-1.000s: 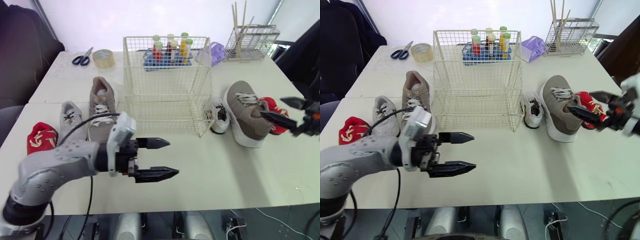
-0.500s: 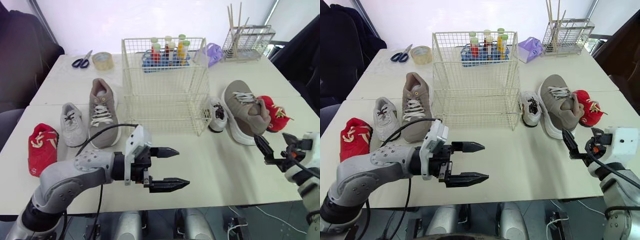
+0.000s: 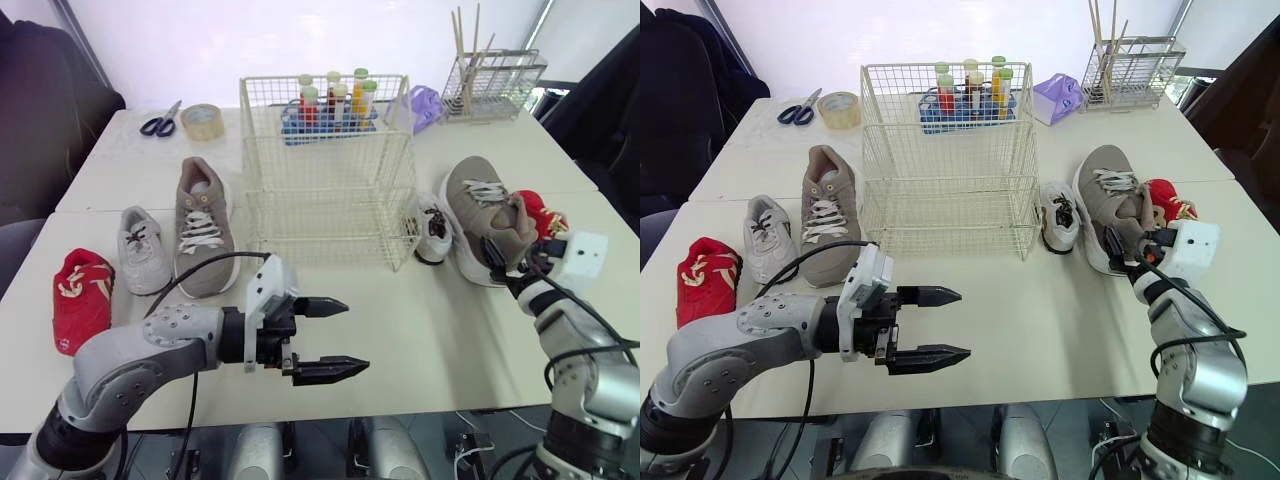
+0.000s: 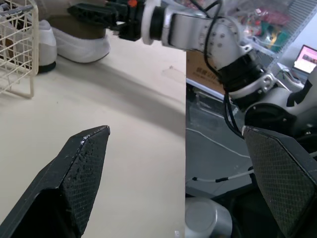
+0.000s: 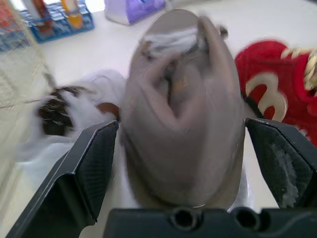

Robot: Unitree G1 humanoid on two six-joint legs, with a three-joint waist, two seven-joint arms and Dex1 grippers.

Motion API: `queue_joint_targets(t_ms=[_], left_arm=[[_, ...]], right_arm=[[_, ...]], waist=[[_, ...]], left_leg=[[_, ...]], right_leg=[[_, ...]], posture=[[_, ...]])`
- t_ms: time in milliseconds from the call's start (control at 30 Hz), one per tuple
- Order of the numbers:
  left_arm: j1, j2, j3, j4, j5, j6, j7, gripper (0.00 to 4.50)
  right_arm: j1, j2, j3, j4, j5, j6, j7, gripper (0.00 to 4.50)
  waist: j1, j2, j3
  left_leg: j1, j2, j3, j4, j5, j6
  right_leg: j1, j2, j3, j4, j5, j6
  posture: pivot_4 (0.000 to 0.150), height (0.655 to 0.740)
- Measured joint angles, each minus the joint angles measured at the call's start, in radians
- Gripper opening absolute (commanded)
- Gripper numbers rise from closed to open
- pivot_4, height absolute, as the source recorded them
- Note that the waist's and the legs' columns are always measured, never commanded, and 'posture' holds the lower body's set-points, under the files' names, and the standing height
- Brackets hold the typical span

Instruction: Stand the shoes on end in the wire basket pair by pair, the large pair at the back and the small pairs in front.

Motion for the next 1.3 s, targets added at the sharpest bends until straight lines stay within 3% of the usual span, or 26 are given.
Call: queue_joint_targets(t_ms=[100, 300, 533, 833, 967, 1300], left_arm=[[0.024, 0.011, 0.015, -0.013, 0.0, 0.0, 0.005, 4.5], [0.047, 0.012, 0.016, -0.028, 0.005, 0.0, 0.026, 4.5], [0.059, 0.036, 0.025, -0.028, 0.006, 0.001, 0.024, 4.5], [0.03, 0.069, 0.026, 0.032, 0.037, -0.004, -0.072, 4.5], [-0.013, 0.069, 0.02, 0.075, 0.059, -0.006, -0.128, 4.5], [-0.052, 0.07, 0.013, 0.121, 0.117, -0.009, -0.216, 4.5]], right_arm=[[-0.004, -0.021, 0.042, 0.075, -0.025, -0.061, 0.001, 4.43], [-0.001, -0.038, 0.097, 0.143, -0.058, -0.162, -0.011, 2.78], [0.006, -0.039, 0.121, 0.156, -0.059, -0.216, -0.034, 1.94], [0.008, -0.087, 0.098, 0.103, -0.074, -0.269, -0.07, 1.94], [-0.074, -0.138, 0.057, 0.059, -0.054, -0.24, -0.098, 1.94], [-0.227, -0.263, -0.014, 0.053, -0.031, -0.232, -0.115, 1.94]], waist=[[-0.001, 0.0, 0.0], [-0.003, -0.005, -0.003], [-0.015, -0.009, -0.007], [-0.013, -0.006, -0.005], [-0.012, 0.002, 0.0], [-0.014, 0.003, 0.001]], left_leg=[[0.0, 0.0, 0.0, 0.0, 0.0, 0.0], [0.002, 0.0, 0.0, 0.001, 0.0, 0.0], [0.002, 0.001, 0.0, 0.001, -0.002, -0.003], [-0.001, 0.001, 0.0, -0.001, -0.002, -0.003], [-0.003, 0.0, 0.0, -0.002, 0.0, 0.0], [-0.003, 0.0, 0.001, -0.005, 0.0, 0.0]], right_leg=[[0.0, 0.0, 0.0, 0.0, 0.0, 0.0], [0.002, -0.001, 0.0, -0.001, -0.001, -0.003], [0.003, -0.002, 0.0, -0.002, -0.001, -0.004], [0.001, -0.002, 0.0, -0.007, -0.001, -0.005], [-0.001, -0.001, 0.0, -0.007, 0.001, -0.002], [-0.002, 0.001, 0.0, -0.007, 0.0, 0.001]], posture=[[0.15, 0.74], [0.15, 0.74], [0.15, 0.74], [0.15, 0.74], [0.15, 0.74], [0.15, 0.74]])
